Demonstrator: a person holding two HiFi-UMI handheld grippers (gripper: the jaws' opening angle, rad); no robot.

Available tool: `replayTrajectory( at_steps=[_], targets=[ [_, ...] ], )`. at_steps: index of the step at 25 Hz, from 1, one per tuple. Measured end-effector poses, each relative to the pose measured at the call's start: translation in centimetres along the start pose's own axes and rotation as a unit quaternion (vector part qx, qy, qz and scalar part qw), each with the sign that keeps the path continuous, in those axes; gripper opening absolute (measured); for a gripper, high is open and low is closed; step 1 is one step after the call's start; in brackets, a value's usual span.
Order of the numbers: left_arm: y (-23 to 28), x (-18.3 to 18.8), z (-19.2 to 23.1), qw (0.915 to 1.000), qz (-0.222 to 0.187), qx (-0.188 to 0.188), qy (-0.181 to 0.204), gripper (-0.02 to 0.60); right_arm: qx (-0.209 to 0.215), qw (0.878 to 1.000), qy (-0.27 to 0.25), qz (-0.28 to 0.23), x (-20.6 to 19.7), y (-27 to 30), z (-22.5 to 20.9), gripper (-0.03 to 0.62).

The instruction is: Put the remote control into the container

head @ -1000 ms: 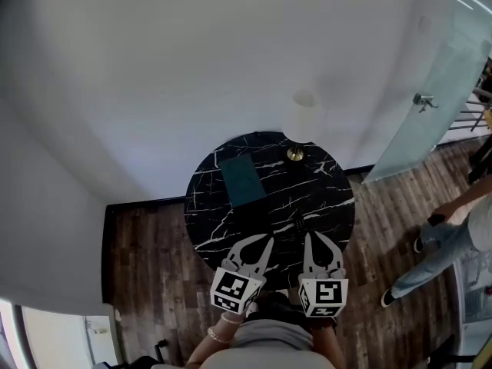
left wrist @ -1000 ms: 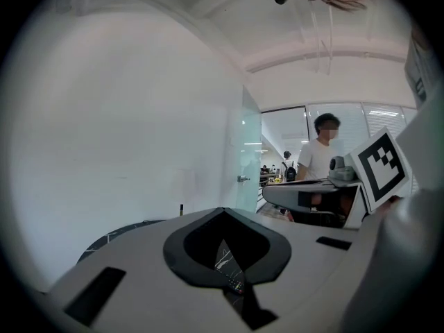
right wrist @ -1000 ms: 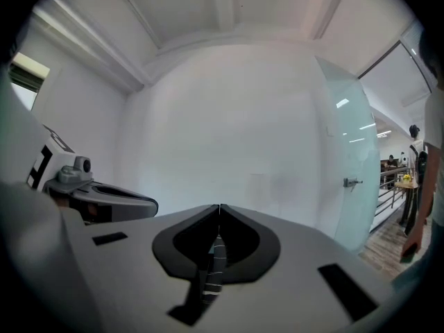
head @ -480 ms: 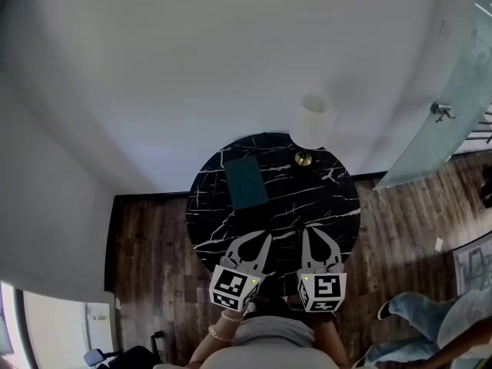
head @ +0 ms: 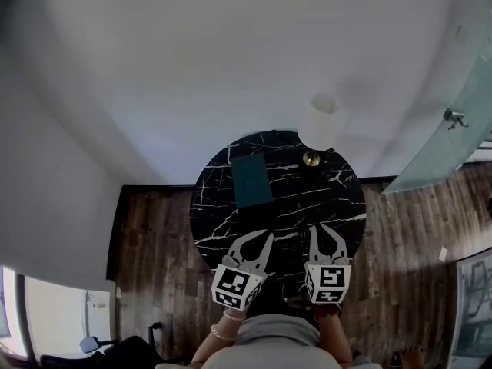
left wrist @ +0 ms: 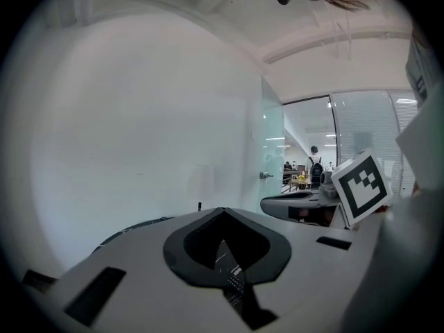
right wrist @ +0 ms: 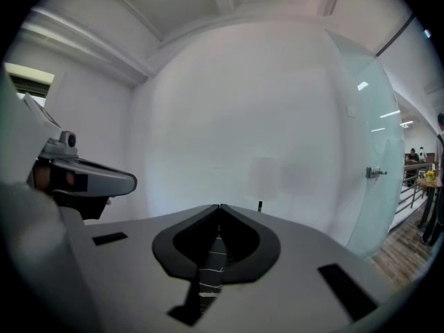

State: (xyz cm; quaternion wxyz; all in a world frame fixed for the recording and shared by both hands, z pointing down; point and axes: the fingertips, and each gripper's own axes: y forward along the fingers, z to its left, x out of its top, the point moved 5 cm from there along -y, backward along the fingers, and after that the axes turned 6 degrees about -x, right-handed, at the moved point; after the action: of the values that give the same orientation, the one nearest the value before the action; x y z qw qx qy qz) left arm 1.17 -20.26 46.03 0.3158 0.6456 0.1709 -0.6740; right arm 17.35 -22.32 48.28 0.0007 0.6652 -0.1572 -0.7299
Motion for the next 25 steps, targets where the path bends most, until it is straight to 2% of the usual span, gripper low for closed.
replayTrajectory(
  at_steps=[6,13,25],
  targets=[
    [0.3,0.1,1.7,1.0,0.007,0.004,0.003,0.006,0.001,0.999,0.018,0.037,-1.9,2.2,-0.8,0.012],
    [0.5,-0.2,3.4,0.9998,0.018,-0.003,-0.002,0.006,0.025,0.993,0.044,0.111,-5.4,4.9,-1.4,0.014],
    [-1.5,-1.6,6.3,0.9988,0.034,0.028,-0.024,0.006,0.052,0.979,-0.019,0.195,-13.2,9.0,-1.6,0.015]
  ],
)
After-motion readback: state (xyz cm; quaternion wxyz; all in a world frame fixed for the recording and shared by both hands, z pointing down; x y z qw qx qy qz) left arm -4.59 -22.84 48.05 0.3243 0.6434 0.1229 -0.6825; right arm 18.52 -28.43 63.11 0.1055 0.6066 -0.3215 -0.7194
